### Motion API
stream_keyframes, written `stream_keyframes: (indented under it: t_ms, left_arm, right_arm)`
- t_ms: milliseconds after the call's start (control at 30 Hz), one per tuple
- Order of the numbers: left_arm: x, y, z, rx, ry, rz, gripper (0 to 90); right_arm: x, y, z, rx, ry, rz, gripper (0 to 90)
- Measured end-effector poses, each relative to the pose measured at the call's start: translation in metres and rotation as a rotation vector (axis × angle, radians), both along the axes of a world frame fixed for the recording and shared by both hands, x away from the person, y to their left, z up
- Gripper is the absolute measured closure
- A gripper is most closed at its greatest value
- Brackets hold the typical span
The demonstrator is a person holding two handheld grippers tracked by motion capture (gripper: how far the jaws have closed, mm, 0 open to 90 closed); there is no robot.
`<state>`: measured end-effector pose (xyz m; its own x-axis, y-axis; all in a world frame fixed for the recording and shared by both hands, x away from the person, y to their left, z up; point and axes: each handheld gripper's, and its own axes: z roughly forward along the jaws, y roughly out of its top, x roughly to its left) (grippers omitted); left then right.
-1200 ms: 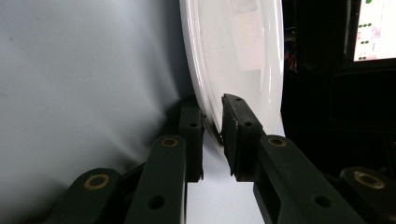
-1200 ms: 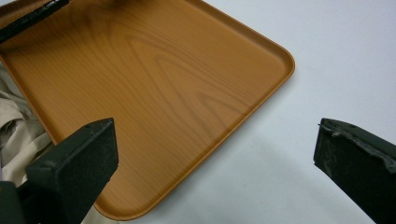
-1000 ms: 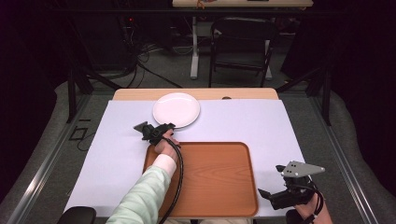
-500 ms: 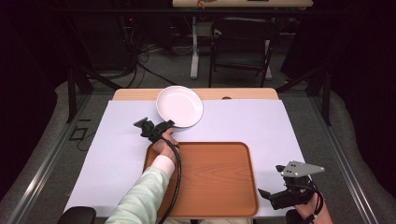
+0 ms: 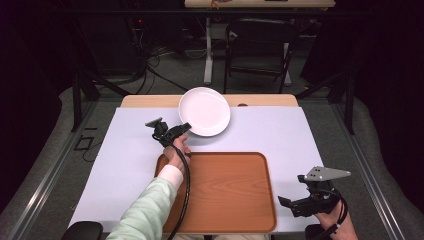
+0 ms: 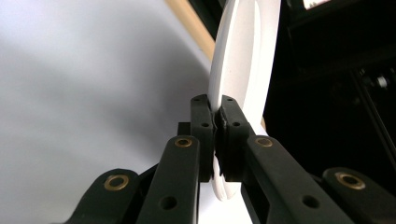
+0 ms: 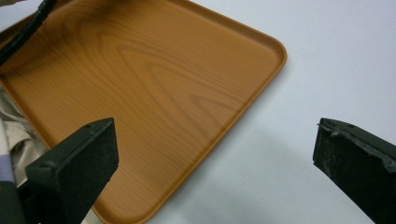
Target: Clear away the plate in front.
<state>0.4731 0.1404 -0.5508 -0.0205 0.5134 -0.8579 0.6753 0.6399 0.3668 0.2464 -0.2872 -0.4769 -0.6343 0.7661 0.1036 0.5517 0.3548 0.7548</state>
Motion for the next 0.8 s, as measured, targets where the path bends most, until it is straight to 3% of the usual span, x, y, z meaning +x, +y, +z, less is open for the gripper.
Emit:
stream_keyframes:
  t_ms: [300, 500, 633, 800]
  left_arm:
    - [-0.003, 0.005, 0.026, 0.051, -0.082, -0.113, 86.9]
    - [-0.011, 0.01, 0.039, 0.063, -0.115, -0.175, 87.0]
    - [-0.017, 0.01, 0.045, 0.06, -0.137, -0.225, 87.0]
    - [-0.028, 0.008, 0.053, 0.058, -0.164, -0.301, 86.9]
  right_arm:
    - [0.034, 0.016, 0.001, -0.026, 0.062, -0.011, 2.2]
    - [0.061, 0.027, -0.002, -0.032, 0.115, -0.014, 5.2]
    - [0.077, 0.033, -0.002, -0.013, 0.128, -0.016, 6.7]
    - [0.107, 0.042, -0.001, 0.045, 0.142, -0.028, 10.4]
